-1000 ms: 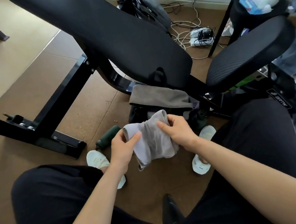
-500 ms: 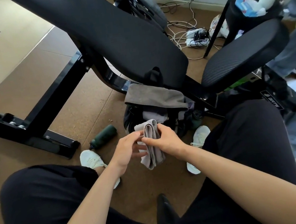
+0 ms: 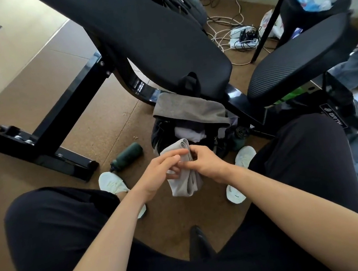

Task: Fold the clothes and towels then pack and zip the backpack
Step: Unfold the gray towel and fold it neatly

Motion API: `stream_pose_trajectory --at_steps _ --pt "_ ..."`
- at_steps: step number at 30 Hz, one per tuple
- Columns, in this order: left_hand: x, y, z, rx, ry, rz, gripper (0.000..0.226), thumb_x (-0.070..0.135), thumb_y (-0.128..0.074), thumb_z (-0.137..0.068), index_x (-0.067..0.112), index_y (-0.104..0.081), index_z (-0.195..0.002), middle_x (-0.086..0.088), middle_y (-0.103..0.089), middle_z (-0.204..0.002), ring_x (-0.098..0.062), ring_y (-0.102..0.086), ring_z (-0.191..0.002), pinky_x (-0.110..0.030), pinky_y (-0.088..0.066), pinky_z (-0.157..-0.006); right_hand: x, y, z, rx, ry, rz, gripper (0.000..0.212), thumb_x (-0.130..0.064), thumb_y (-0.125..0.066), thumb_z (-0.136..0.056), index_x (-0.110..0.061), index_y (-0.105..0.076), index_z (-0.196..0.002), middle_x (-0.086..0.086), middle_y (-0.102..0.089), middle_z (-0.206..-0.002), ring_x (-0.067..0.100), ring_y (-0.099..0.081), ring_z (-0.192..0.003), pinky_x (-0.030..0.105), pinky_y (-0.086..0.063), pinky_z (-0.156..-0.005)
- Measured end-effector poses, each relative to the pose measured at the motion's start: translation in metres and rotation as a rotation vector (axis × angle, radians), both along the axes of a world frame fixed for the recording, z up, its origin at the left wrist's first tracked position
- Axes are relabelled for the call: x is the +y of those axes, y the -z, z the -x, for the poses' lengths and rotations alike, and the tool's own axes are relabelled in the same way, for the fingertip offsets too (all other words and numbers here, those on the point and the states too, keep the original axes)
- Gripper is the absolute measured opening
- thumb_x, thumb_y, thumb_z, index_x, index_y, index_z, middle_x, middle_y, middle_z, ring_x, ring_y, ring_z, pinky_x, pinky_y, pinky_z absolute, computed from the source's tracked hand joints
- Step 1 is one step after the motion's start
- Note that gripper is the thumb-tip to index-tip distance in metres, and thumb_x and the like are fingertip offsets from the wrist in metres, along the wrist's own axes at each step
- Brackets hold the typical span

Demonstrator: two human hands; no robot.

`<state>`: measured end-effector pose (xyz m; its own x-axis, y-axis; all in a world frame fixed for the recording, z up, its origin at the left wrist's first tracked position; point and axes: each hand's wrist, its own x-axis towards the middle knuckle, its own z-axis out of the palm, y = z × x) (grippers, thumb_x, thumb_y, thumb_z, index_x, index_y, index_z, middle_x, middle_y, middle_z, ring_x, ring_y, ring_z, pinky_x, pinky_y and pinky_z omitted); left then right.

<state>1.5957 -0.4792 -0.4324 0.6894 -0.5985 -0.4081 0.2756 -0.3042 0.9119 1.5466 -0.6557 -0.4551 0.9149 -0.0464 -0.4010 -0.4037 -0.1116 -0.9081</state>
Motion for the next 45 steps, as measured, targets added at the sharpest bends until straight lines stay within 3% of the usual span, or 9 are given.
stream_pose_trajectory --at_steps 3,8,11,15,18,23,30,38,45 --pt "0.003 0.002 -0.002 -0.037 -0.091 0.042 0.029 0.016 -0.053 -0.105 0.025 -0.074 -0.123 -0.011 -0.069 -0.106 -0.019 -0.066 -0.098 -0.041 -0.057 -0.091 -0.002 -0.001 -0.003 0.057 0.046 -0.048 0.026 -0.017 -0.070 -0.094 -0.004 -0.068 -0.116 0.021 -0.072 -0.112 0.037 -0.068 -0.109 0.056 -0.053 -0.097" --pt "0.009 0.007 -0.014 -0.074 -0.566 -0.020 0.026 0.029 -0.072 -0.090 0.021 -0.067 -0.114 -0.007 -0.068 -0.106 -0.023 -0.065 -0.100 -0.043 -0.053 -0.088 -0.011 -0.020 -0.008 0.243 0.218 -0.487 0.028 -0.014 -0.058 -0.101 -0.006 -0.064 -0.127 0.018 -0.069 -0.127 0.037 -0.064 -0.120 0.048 -0.052 -0.103" --pt "0.014 0.006 -0.016 0.214 -0.589 -0.032 0.061 0.055 -0.072 -0.085 0.020 -0.059 -0.133 -0.005 -0.069 -0.124 -0.023 -0.066 -0.115 -0.044 -0.053 -0.101 -0.018 -0.028 -0.010 0.297 0.254 -0.678 0.027 -0.021 -0.054 -0.103 -0.009 -0.065 -0.124 0.013 -0.071 -0.124 0.031 -0.068 -0.111 0.046 -0.054 -0.097" --pt "0.014 0.003 -0.010 0.478 -0.424 0.089 0.067 0.057 -0.077 -0.078 0.022 -0.060 -0.133 -0.006 -0.073 -0.125 -0.026 -0.071 -0.114 -0.047 -0.055 -0.102 -0.018 -0.021 -0.012 0.267 0.288 -0.634 0.026 -0.023 -0.053 -0.105 -0.010 -0.063 -0.125 0.010 -0.074 -0.119 0.027 -0.073 -0.105 0.043 -0.058 -0.089" --pt "0.009 0.009 -0.008 0.234 -0.398 -0.031 0.082 0.048 -0.092 -0.062 0.018 -0.061 -0.132 -0.007 -0.072 -0.125 -0.024 -0.072 -0.110 -0.043 -0.060 -0.093 -0.016 -0.014 -0.012 0.254 0.293 -0.508 0.030 -0.024 -0.055 -0.104 -0.009 -0.063 -0.129 0.012 -0.071 -0.124 0.031 -0.069 -0.112 0.045 -0.057 -0.092" --pt "0.010 0.023 -0.010 -0.147 -0.425 -0.371 0.069 0.041 -0.094 -0.067 0.021 -0.059 -0.123 0.003 -0.068 -0.115 -0.017 -0.065 -0.107 -0.043 -0.058 -0.089 -0.012 -0.012 -0.008 0.296 0.284 -0.381 0.032 -0.035 -0.066 -0.097 -0.012 -0.071 -0.118 0.008 -0.076 -0.114 0.028 -0.071 -0.107 0.049 -0.054 -0.097" --pt "0.002 0.019 0.002 -0.810 -0.314 -0.649 0.040 0.047 -0.069 -0.087 0.027 -0.059 -0.119 0.001 -0.071 -0.102 -0.032 -0.069 -0.090 -0.044 -0.058 -0.072 0.001 -0.013 -0.008 0.372 0.299 -0.429 0.037 -0.029 -0.045 -0.108 -0.001 -0.058 -0.129 0.022 -0.069 -0.120 0.033 -0.068 -0.105 0.043 -0.058 -0.078" --pt "-0.005 0.022 0.005 -0.965 -0.144 -0.866 0.046 0.028 -0.055 -0.096 0.020 -0.052 -0.141 -0.005 -0.072 -0.106 -0.038 -0.072 -0.083 -0.039 -0.048 -0.061 0.018 -0.009 -0.003 0.318 0.221 -0.554 0.045 -0.029 -0.034 -0.111 0.004 -0.048 -0.139 0.039 -0.048 -0.139 0.054 -0.051 -0.128 0.061 -0.047 -0.105" --pt "-0.020 0.007 0.022 -0.823 0.091 -0.823 0.074 0.049 -0.047 -0.099 0.018 -0.024 -0.162 -0.007 -0.039 -0.163 -0.032 -0.060 -0.126 -0.045 -0.053 -0.086 0.017 -0.013 -0.002 0.252 0.222 -0.595 0.043 -0.036 -0.048 -0.106 -0.007 -0.061 -0.135 0.023 -0.065 -0.131 0.039 -0.060 -0.125 0.052 -0.050 -0.103"
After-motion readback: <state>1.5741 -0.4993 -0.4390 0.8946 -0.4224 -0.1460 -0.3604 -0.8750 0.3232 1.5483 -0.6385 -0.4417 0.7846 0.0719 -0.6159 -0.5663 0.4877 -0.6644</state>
